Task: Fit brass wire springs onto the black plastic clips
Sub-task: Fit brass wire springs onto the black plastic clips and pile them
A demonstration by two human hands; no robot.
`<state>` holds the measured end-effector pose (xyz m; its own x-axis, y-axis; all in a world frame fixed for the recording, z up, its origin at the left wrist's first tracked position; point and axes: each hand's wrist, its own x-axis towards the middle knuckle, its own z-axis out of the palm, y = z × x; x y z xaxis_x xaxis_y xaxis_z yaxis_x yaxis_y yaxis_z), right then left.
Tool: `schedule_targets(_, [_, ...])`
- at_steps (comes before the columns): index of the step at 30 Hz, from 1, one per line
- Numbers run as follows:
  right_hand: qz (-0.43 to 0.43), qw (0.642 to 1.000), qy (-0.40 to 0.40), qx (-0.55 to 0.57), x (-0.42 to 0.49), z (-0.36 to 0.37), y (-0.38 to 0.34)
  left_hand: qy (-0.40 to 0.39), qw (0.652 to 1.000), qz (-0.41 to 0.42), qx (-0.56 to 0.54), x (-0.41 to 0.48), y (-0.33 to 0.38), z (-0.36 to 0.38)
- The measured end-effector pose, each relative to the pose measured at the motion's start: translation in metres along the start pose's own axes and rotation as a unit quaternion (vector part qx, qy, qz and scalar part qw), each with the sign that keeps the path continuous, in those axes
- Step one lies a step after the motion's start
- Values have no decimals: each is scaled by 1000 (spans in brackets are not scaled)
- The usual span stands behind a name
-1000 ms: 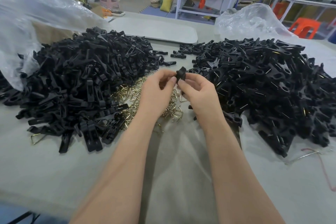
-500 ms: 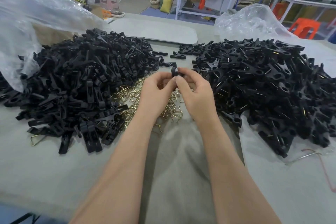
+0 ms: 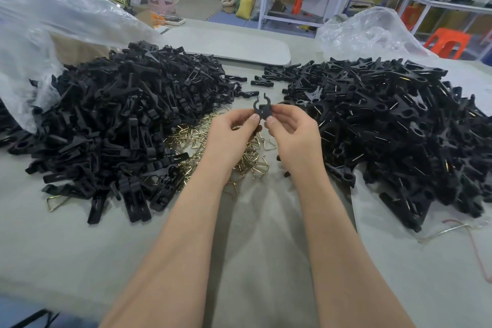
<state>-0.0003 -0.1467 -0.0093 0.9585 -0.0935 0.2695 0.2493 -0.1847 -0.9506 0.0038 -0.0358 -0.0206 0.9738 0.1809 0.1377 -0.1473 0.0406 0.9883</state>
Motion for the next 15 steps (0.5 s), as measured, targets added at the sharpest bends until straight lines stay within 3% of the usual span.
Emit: schedule_targets(15, [18, 999, 28, -7, 0, -3, -2, -2, 998, -34, -44, -2, 2, 2])
